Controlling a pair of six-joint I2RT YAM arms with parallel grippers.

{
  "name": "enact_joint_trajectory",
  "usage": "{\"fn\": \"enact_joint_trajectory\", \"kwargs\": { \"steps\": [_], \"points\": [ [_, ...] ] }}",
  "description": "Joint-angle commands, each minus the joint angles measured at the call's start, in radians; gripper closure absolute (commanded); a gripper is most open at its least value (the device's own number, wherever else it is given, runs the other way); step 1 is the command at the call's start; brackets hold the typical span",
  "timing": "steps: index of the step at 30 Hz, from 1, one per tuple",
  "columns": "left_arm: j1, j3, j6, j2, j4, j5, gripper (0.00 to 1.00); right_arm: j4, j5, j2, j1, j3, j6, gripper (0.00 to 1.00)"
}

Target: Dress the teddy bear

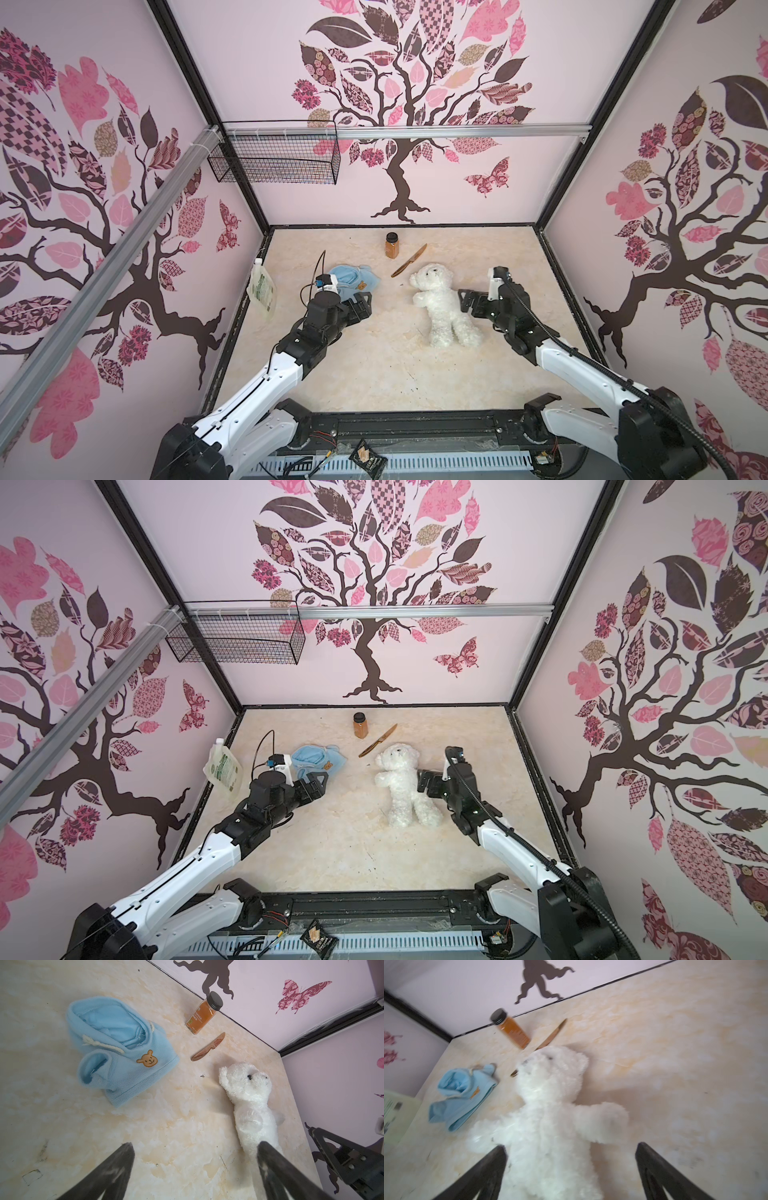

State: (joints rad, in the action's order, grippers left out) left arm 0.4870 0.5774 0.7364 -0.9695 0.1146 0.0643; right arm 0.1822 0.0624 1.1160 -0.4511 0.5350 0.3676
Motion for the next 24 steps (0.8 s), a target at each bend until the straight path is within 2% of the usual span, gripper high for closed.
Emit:
{"fn": "enact_joint_trajectory", "kwargs": {
  "steps": [1,7,8,10,12,14,16,19,22,24],
  "points": [
    [-0.011,-0.001,0.006,-0.018,0.011,0.014,0.04,-0.042,0.160,0.107,-0.134,0.091,-0.104,0.00],
    [-0.015,0.023,-0.002,-0.020,0.047,0.012,0.04,-0.067,0.162,0.382,-0.139,0.219,-0.130,0.02],
    [-0.016,0.024,-0.003,-0.018,0.054,0.012,0.04,-0.105,0.164,0.420,-0.138,0.245,-0.133,0.07],
    [-0.018,0.031,-0.006,-0.018,0.067,0.016,0.03,-0.132,0.170,0.463,-0.138,0.261,-0.130,0.23],
    [-0.025,0.037,-0.009,-0.026,0.064,0.032,0.03,-0.126,0.153,0.460,-0.137,0.232,-0.123,0.39],
    [-0.071,0.075,-0.026,-0.058,0.077,-0.017,0.03,-0.123,0.118,0.425,-0.137,0.191,-0.107,0.47],
    [-0.133,0.178,-0.056,-0.136,0.176,-0.078,0.03,-0.119,0.098,0.378,-0.135,0.139,-0.091,0.52],
    [-0.164,0.346,-0.169,-0.281,0.351,-0.115,0.04,-0.131,0.089,0.314,-0.117,0.079,-0.084,0.54],
    [-0.155,0.510,-0.371,-0.451,0.514,-0.150,0.07,-0.128,0.029,0.249,-0.054,0.028,-0.070,0.52],
    [-0.130,0.617,-0.481,-0.556,0.636,-0.090,0.10,-0.111,-0.012,0.201,-0.010,0.005,-0.055,0.48]
  ]
}}
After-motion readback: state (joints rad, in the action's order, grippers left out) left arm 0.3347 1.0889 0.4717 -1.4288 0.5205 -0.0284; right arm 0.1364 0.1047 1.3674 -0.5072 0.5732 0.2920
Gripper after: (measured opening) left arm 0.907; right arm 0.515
